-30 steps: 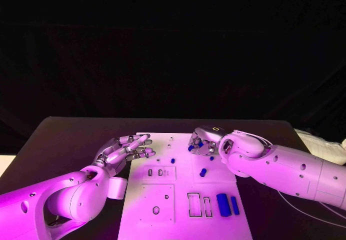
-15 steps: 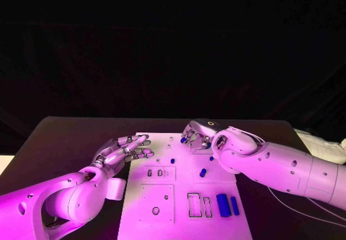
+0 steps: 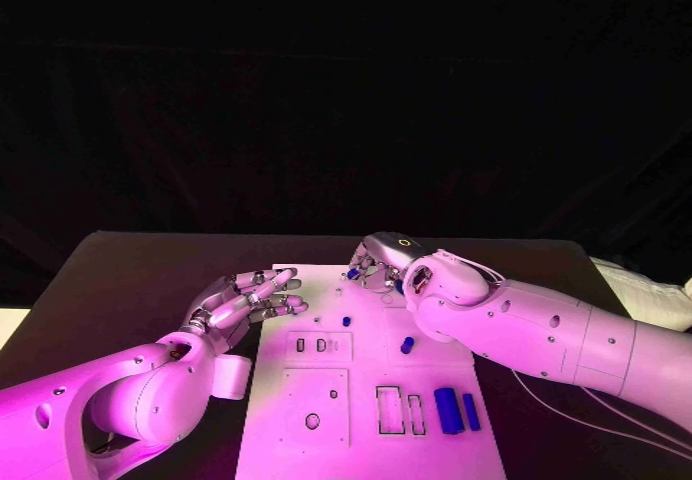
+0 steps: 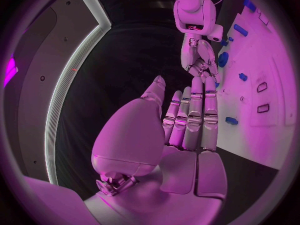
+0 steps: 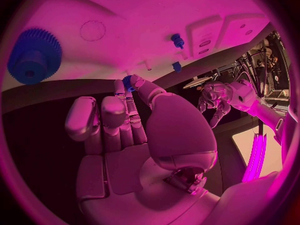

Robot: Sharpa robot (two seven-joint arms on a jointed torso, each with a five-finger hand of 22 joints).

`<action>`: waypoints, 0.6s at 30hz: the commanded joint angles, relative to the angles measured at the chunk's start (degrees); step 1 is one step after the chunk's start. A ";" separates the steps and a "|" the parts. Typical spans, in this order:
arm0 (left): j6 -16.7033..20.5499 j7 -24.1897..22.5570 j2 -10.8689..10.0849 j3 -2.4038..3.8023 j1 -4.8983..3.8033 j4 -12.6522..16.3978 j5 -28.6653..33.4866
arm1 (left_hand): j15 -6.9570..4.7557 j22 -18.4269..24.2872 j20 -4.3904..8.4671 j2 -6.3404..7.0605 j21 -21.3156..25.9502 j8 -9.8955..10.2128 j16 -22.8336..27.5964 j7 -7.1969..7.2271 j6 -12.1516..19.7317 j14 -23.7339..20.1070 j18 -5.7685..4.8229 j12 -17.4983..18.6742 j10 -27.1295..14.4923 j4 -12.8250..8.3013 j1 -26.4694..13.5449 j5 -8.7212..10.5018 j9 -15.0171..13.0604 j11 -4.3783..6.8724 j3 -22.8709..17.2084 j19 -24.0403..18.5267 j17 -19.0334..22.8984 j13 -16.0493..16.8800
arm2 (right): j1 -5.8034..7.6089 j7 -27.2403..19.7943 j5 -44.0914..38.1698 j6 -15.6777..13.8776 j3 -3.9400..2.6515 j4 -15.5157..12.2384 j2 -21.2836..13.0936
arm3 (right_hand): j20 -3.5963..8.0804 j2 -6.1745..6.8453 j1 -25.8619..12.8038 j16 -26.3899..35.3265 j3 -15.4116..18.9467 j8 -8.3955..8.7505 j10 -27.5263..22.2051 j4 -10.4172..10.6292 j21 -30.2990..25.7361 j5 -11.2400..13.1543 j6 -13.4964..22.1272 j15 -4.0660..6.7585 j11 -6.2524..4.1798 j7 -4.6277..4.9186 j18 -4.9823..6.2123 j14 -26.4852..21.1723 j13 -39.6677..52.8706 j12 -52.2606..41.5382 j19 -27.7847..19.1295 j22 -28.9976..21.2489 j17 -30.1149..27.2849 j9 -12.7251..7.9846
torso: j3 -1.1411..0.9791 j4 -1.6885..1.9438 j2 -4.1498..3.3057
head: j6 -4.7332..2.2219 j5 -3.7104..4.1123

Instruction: Assemble the parts on the task board

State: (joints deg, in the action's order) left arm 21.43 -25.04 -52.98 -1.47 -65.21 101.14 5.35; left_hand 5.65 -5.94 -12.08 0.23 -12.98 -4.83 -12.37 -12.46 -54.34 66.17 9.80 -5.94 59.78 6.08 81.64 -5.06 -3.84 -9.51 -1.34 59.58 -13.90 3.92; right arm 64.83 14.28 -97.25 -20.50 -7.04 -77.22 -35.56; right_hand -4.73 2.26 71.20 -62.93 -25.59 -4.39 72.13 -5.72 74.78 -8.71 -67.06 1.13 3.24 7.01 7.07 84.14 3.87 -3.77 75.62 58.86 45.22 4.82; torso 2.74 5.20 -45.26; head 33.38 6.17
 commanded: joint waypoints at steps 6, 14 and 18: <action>-1.00 -0.52 -0.03 0.07 -0.22 0.29 0.06 | 0.36 0.06 -0.09 -0.52 0.34 0.34 0.37 -0.05 0.14 0.03 0.61 0.14 -0.34 -0.41 -0.08 -0.07 0.03 0.19 0.05 0.40 -0.05 -0.07 | 0.07 2.33 -1.18 0.57 0.03 0.70 1.12 | 0.19 0.26 0.54 -0.24 -0.38 -0.01 -0.06 -0.06 0.31 -0.35 -0.17 0.29 0.12 -0.02 -1.08 0.33 -0.06 0.26 -0.10 0.05 -0.17 0.76 | 0.06 0.12 -0.17 | 0.11 -0.29; -1.07 -0.48 -0.03 0.07 -0.29 0.31 0.06 | 0.36 0.07 -0.09 -0.51 0.36 0.35 0.39 -0.03 0.12 0.03 0.61 0.13 -0.33 -0.45 -0.08 -0.06 0.02 0.20 0.04 0.41 -0.09 -0.06 | 0.12 2.93 -1.28 1.06 0.03 1.69 1.87 | 0.18 0.36 0.54 -0.30 -0.42 0.02 -0.12 -0.02 0.33 -0.41 -0.13 0.27 0.15 0.02 -1.08 0.32 -0.07 0.26 -0.13 0.06 -0.12 0.77 | 0.05 0.07 -0.26 | 0.09 -0.37; -1.11 -0.46 0.00 0.07 -0.32 0.32 0.06 | 0.36 0.07 -0.09 -0.51 0.36 0.35 0.39 -0.03 0.12 0.03 0.61 0.13 -0.33 -0.45 -0.08 -0.06 0.02 0.20 0.04 0.41 -0.09 -0.06 | 0.19 3.49 -1.21 1.45 0.04 2.27 2.38 | 0.12 0.58 0.35 -0.21 -0.44 0.11 -0.22 0.23 0.36 -0.40 -0.05 0.20 0.24 0.10 -1.07 0.23 -0.07 0.25 -0.22 0.04 -0.35 0.79 | 0.09 0.16 -0.31 | 0.02 -0.31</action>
State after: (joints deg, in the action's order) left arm 21.42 -25.04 -53.05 -1.45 -65.43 101.26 5.36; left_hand 5.65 -5.94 -12.08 0.23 -12.98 -4.83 -12.37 -12.46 -54.34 66.16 9.79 -5.94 59.78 6.08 81.64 -5.06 -3.84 -9.51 -1.34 59.58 -13.90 3.93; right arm 65.08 16.50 -97.58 -20.31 -7.08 -75.18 -33.36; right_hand -4.73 2.53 71.44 -62.92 -25.88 -4.04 72.13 -5.66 74.78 -8.96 -66.89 1.13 3.24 6.98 7.07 84.14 3.87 -3.77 75.62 58.84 44.93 4.82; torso 2.80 5.31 -45.52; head 33.47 5.79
